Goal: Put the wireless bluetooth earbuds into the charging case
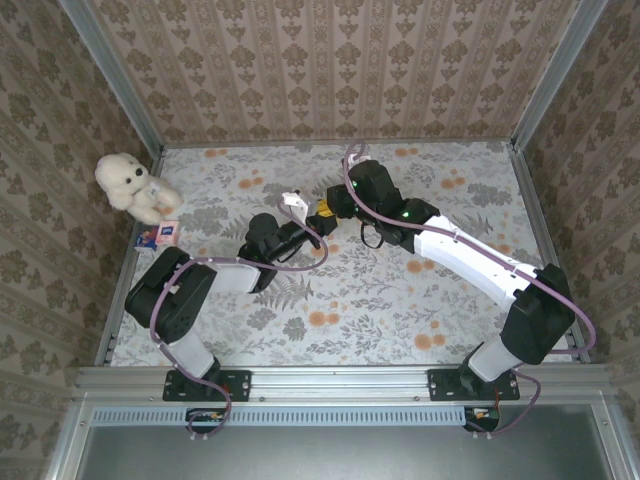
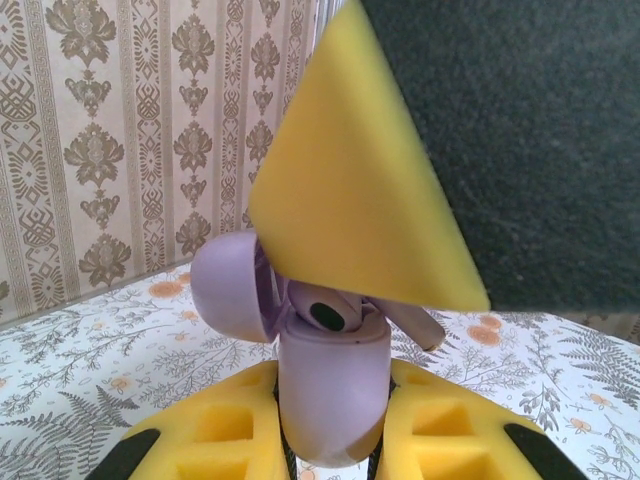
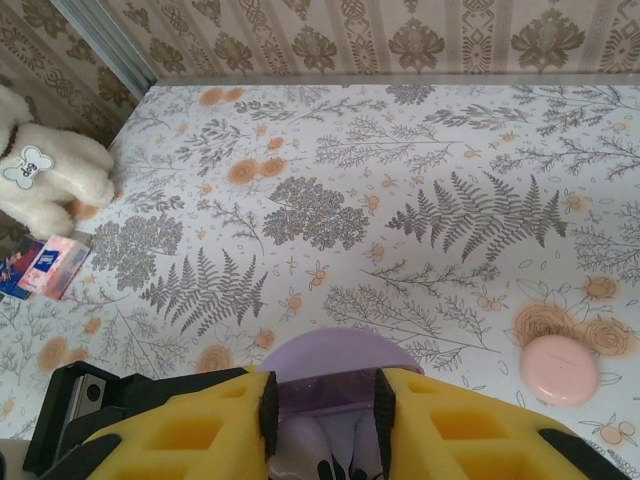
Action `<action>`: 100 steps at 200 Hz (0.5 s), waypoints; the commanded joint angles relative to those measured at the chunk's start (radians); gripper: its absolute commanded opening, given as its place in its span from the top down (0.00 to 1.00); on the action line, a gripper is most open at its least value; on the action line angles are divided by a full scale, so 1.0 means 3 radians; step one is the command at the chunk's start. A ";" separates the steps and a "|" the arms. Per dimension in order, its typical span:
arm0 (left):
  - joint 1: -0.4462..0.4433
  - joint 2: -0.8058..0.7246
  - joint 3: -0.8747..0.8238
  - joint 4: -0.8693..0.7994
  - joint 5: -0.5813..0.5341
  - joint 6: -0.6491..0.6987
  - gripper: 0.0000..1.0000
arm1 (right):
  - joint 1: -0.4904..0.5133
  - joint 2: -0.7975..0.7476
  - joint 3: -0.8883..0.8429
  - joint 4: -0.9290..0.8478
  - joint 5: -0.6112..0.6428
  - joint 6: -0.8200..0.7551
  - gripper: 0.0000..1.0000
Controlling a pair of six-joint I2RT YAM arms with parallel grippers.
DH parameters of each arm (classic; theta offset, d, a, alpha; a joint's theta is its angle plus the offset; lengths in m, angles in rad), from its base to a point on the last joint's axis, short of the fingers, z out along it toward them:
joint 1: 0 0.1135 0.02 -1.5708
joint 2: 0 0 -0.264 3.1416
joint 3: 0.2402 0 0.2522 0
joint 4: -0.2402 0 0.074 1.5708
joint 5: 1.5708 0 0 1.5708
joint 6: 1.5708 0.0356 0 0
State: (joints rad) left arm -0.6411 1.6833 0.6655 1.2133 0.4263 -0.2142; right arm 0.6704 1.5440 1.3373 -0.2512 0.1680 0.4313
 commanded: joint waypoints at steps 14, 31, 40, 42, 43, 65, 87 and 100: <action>-0.0020 0.0055 -0.0044 0.0276 0.0082 -0.0067 1.00 | -0.0068 -0.0123 -0.0019 -0.0128 -0.0150 0.0074 0.63; -0.0017 0.0066 -0.0047 0.0277 0.0092 -0.0079 1.00 | -0.0101 -0.0179 -0.0015 -0.0144 -0.0209 0.0082 0.63; -0.0020 0.0070 -0.0048 0.0276 0.0098 -0.0077 1.00 | -0.0120 -0.0203 -0.0006 -0.0161 -0.0239 0.0086 0.62; -0.0021 0.0070 -0.0047 0.0276 0.0101 -0.0078 1.00 | -0.0125 -0.0210 -0.0005 -0.0164 -0.0250 0.0088 0.62; -0.0018 0.0070 -0.0051 0.0276 0.0102 -0.0078 1.00 | -0.0126 -0.0211 -0.0004 -0.0167 -0.0252 0.0089 0.62; -0.0021 0.0070 -0.0052 0.0276 0.0110 -0.0079 1.00 | -0.0186 -0.0274 0.0014 -0.0225 -0.0346 0.0086 0.62; -0.0020 0.0070 -0.0047 0.0279 0.0133 -0.0082 1.00 | -0.0249 -0.0318 0.0052 -0.0338 -0.0509 0.0044 0.62; -0.0020 0.0070 -0.0036 0.0271 0.0146 -0.0084 1.00 | -0.0280 -0.0316 0.0127 -0.0455 -0.0651 -0.0012 0.62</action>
State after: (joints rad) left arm -0.6411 1.6958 0.6609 1.2434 0.4446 -0.2176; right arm 0.6037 1.4784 1.3380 -0.3107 0.0612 0.4454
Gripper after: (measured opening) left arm 0.194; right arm 0.382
